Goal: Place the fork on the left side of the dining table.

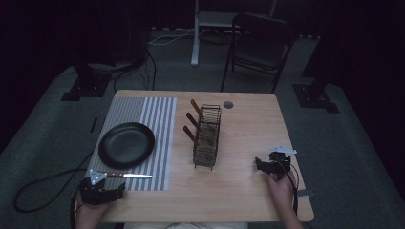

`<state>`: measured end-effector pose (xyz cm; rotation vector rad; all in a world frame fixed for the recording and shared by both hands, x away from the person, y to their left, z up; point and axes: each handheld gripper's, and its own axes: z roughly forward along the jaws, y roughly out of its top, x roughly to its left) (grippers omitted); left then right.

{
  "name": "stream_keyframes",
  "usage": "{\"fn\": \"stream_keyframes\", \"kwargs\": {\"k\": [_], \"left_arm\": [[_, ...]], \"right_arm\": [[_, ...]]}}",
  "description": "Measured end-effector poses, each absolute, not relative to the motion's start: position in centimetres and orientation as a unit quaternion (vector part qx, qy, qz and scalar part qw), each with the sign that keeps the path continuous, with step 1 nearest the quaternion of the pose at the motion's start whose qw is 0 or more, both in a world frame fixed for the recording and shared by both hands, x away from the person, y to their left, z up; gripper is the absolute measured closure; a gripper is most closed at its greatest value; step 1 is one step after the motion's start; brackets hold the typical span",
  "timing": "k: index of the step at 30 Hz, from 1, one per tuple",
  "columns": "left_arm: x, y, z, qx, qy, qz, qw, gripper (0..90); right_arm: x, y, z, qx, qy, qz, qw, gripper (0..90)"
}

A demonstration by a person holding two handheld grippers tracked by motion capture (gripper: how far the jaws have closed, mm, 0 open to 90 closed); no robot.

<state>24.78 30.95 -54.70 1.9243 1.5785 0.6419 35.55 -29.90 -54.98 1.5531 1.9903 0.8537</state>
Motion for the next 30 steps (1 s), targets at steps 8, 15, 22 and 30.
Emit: {"fn": "stream_keyframes", "kwargs": {"k": [8, 15, 22, 30], "left_arm": [[24.81, 30.86, -54.64, 0.716, 0.594, 0.239, 0.277, 0.0], [24.83, 30.80, -54.61, 0.715, 0.597, 0.239, 0.276, 0.0], [24.94, 30.60, -54.30, 0.715, 0.604, 0.233, 0.264, 0.6], [24.82, 30.34, -53.96, 0.728, 0.593, 0.215, 0.268, 3.1]], "right_arm": [[35.55, -29.90, -54.98, 0.566, 0.726, 0.311, 0.236, 12.1], [35.54, -29.90, -54.98, 0.566, 0.726, 0.311, 0.236, 12.1], [35.54, -29.89, -54.98, 0.566, 0.726, 0.311, 0.236, 12.1], [35.54, -29.89, -54.98, 0.567, 0.725, 0.311, 0.236, 12.1]]}}
